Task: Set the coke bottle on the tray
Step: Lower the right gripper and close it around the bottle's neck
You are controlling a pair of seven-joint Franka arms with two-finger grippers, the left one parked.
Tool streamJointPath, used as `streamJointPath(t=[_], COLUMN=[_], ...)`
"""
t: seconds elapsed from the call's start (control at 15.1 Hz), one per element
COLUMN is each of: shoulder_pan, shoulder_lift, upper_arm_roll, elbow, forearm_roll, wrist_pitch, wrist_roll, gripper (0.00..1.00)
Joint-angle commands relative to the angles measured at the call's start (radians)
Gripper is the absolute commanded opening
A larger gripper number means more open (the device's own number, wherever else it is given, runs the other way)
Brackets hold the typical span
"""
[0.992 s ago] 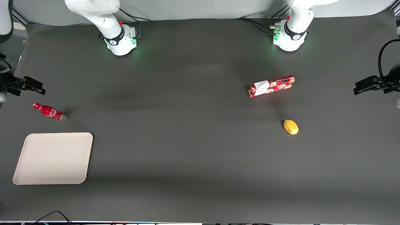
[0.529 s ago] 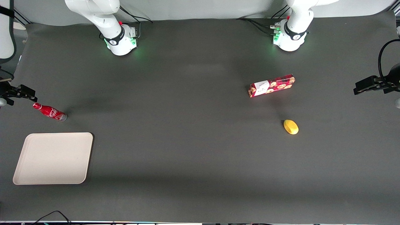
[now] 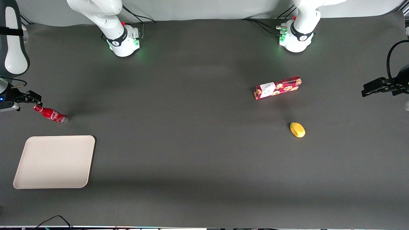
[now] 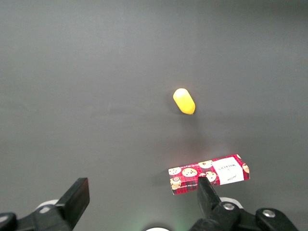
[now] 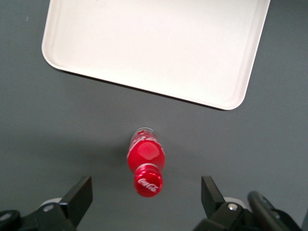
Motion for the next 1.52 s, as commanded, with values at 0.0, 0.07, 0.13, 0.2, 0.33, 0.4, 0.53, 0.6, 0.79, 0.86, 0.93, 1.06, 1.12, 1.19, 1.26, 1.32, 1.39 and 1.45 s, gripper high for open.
streamJointPath(t=[0.0,0.07,0.13,0.2,0.33,0.4,0.53,0.6,0.79,0.86,0.93,1.06,1.12,1.19,1.26,1.32,1.39,1.45], shoulder_pan=[-0.014,-0.02,-0.026,-0.026,-0.028,-0.029,-0.029,-0.031,-0.034,-0.034,-0.035,-0.037,-0.037,-0.037,-0.037,-0.035,-0.035,-0.034], shoulder_lift=[0.028,0.036,0.042,0.048,0.059,0.068,0.074,0.08,0.085,0.088,0.091,0.093,0.093,0.094,0.094,0.096,0.094,0.094], upper_arm_roll=[-0.008,-0.008,-0.008,-0.008,-0.008,-0.008,-0.008,-0.008,-0.008,-0.008,-0.008,-0.008,-0.008,-0.008,-0.006,-0.006,-0.006,-0.005], elbow=[-0.019,-0.033,-0.039,-0.05,-0.059,-0.059,-0.059,-0.059,-0.057,-0.057,-0.057,-0.057,-0.057,-0.057,-0.057,-0.056,-0.056,-0.053], forearm_roll=[0.082,0.087,0.093,0.093,0.128,0.145,0.147,0.147,0.147,0.147,0.147,0.147,0.147,0.148,0.154,0.176,0.185,0.185], wrist_pitch=[0.048,0.064,0.084,0.095,0.112,0.112,0.115,0.124,0.132,0.133,0.133,0.135,0.135,0.135,0.135,0.132,0.127,0.122], wrist_roll=[-0.086,-0.086,-0.086,-0.086,-0.087,-0.089,-0.118,-0.121,-0.123,-0.123,-0.124,-0.123,-0.123,-0.123,-0.12,-0.121,-0.12,-0.115], gripper=[1.0,1.0,1.0,1.0,1.0,1.0,1.0,1.0,0.92,0.88,0.84,0.72,0.65,0.55,0.38,0.21,0.06,0.0])
